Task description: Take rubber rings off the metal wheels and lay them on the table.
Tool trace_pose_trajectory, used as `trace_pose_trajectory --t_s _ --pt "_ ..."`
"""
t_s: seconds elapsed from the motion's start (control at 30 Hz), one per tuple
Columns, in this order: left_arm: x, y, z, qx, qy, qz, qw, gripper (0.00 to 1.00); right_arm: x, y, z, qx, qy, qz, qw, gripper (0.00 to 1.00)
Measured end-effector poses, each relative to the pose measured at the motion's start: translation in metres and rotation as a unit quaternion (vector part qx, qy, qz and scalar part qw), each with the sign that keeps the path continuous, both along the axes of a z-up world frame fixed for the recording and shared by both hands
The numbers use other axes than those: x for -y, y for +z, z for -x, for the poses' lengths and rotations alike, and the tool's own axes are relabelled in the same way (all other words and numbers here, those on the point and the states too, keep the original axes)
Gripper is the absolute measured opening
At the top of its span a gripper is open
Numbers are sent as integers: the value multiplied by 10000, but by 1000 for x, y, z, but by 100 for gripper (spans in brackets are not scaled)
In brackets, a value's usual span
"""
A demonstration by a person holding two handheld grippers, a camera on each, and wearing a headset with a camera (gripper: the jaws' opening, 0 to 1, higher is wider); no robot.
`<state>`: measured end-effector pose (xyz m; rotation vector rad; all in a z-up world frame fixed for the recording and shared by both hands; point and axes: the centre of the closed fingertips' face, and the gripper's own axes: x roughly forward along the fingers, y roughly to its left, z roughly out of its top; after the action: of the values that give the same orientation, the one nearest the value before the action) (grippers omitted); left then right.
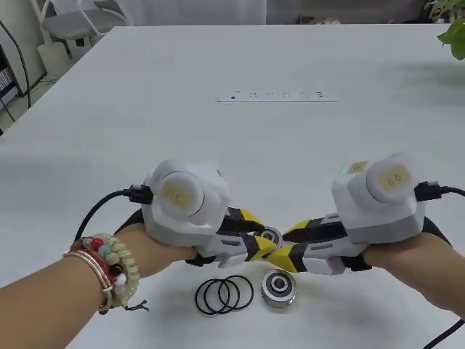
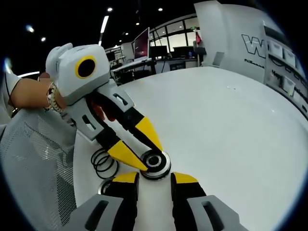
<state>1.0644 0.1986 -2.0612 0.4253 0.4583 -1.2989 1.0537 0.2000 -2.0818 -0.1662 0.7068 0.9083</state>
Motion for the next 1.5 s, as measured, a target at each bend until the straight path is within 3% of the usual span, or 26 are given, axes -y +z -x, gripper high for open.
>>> trace_pose_trajectory --t_s 0.1,0.43,0.67,0.8,0.9,1.07,1.17,1.3,1.5 --pt "0 2 0 51 -6 -25 10000 9 -1 0 0 -6 6 0 10000 24" --pt "0 -1 1 5 26 -16 10000 8 0 -1 -1 48 21 44 10000 20" --pt "0 -1 2 7 41 -5 10000 8 2 0 1 185 229 165 9994 17" --pt "-1 -2 2 10 45 4 10000 8 8 -3 2 312 389 481 9976 5" --pt "-1 -2 2 6 58 4 10000 8 6 -2 1 279 343 356 9984 2" --pt "-2 -2 2 17 66 -6 10000 8 7 -3 -1 323 327 443 9980 0" --pt "-2 -2 3 27 61 -13 10000 8 8 -3 -2 263 247 446 9984 0" --pt "-3 -3 3 41 53 -28 10000 8 10 -5 -4 -129 -173 207 9996 0" --pt "-3 -3 2 47 45 -41 10000 8 12 -4 -5 -372 -424 2 9984 0"
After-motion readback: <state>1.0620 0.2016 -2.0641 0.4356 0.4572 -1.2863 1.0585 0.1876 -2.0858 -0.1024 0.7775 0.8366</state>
